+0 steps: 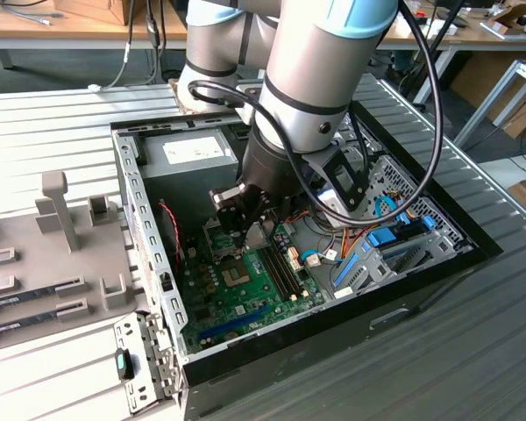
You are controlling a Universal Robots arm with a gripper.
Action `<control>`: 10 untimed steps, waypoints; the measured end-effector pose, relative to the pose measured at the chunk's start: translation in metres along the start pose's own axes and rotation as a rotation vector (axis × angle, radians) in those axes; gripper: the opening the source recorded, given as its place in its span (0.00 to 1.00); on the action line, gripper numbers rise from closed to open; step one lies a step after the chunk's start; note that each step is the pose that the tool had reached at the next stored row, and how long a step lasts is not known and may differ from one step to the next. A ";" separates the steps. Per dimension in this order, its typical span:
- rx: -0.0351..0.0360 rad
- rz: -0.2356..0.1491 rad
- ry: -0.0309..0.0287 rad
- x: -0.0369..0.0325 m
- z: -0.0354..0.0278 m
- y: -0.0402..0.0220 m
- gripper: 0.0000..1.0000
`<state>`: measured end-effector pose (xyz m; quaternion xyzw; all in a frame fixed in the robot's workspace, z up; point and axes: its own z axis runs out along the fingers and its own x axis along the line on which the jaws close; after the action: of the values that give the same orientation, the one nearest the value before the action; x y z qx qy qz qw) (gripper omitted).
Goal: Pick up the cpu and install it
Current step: 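Pick up the cpu and move it towards the insertion slot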
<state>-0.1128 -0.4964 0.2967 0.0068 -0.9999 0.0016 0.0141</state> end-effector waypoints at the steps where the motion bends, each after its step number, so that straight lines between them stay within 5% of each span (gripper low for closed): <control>1: 0.0002 0.000 0.0001 0.0000 0.0000 0.0000 0.47; 10: 0.0001 0.000 0.0000 0.0000 0.0009 -0.0011 0.47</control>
<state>-0.1129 -0.4975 0.2958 0.0068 -0.9999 0.0016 0.0142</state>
